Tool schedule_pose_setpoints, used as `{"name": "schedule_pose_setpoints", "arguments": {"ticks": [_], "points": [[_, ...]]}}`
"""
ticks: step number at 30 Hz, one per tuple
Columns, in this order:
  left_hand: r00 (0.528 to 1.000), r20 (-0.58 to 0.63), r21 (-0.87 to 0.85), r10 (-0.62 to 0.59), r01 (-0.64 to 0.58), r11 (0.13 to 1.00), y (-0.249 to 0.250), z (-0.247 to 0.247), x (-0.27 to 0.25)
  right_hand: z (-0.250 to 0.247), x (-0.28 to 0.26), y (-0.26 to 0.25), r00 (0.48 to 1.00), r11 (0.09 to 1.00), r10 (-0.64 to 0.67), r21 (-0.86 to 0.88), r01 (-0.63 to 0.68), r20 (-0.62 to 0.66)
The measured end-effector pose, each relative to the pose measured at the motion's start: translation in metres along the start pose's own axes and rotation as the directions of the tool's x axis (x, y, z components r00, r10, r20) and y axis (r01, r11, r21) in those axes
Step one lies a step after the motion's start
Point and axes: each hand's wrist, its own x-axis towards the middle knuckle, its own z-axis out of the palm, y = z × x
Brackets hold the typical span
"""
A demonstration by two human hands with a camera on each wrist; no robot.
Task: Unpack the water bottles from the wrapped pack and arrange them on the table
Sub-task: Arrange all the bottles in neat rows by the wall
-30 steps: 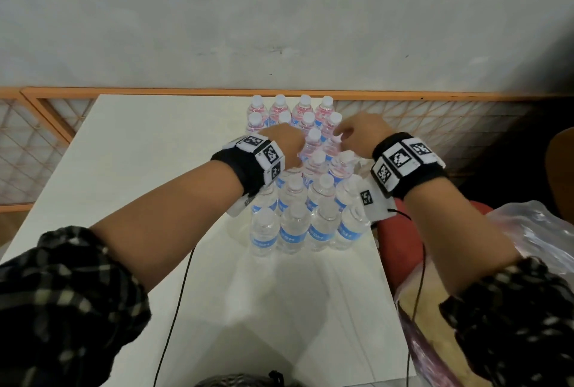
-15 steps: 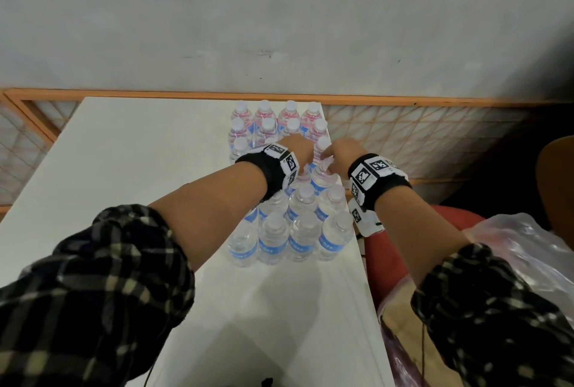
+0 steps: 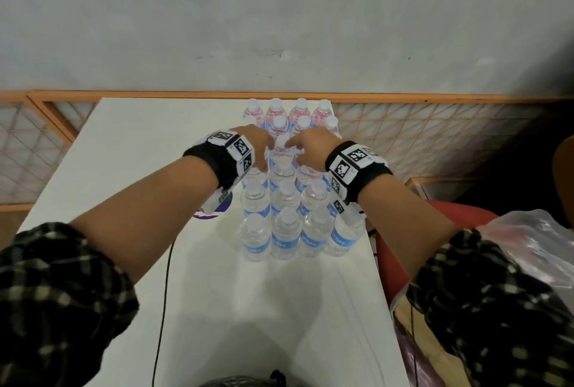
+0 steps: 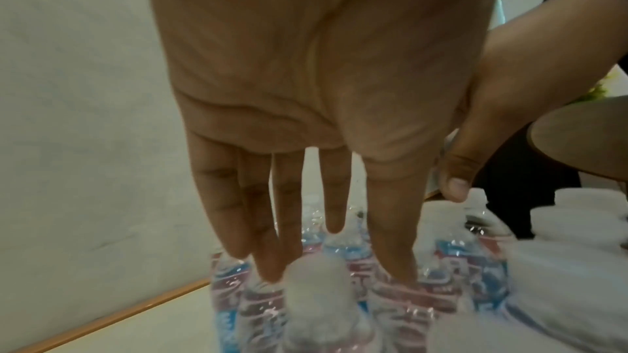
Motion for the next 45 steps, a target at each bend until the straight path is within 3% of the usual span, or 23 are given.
{"name": "schedule_pose_setpoints", "arguments": {"ticks": [4,14,18,33,37,41,43,45], "points": [[0.998,0.063,0.021,-0.027,0.025,0.999,-0.006,0.007,-0.004,0.014,0.013,-0.018,0.997,0.997,-0.019,-0.075,0.025,0.070],[0.999,0.029,-0.040,-0.024,0.025,0.999,-0.003,0.013,0.000,0.022,0.025,-0.020,0.999,0.996,-0.017,-0.085,0.020,0.036],[1.000,0.008,-0.070,-0.027,0.028,0.997,-0.006,0.014,-0.002,0.019,0.027,-0.019,0.995,0.995,-0.057,-0.077,0.064,0.081],[0.999,-0.002,-0.031,-0.040,0.040,0.999,-0.006,0.018,0.000,0.023,0.023,-0.016,0.994,0.995,-0.074,-0.056,0.078,0.077],[0.997,-0.057,-0.064,-0.044,0.040,0.997,-0.010,0.017,-0.012,0.004,-0.004,-0.017,0.997,0.996,-0.047,0.079,0.051,-0.057],[0.969,-0.247,-0.149,0.018,-0.056,0.987,-0.009,0.008,-0.063,-0.017,-0.059,-0.016,0.980,0.967,-0.006,0.249,0.057,-0.199],[0.945,-0.323,-0.233,0.057,-0.137,0.963,-0.014,0.017,-0.108,-0.014,-0.099,-0.017,0.981,0.959,-0.016,0.275,0.069,-0.194],[0.959,-0.255,-0.275,0.128,-0.198,0.941,-0.028,0.042,-0.153,0.004,-0.150,-0.022,0.993,0.959,-0.081,0.265,0.100,-0.082]]}}
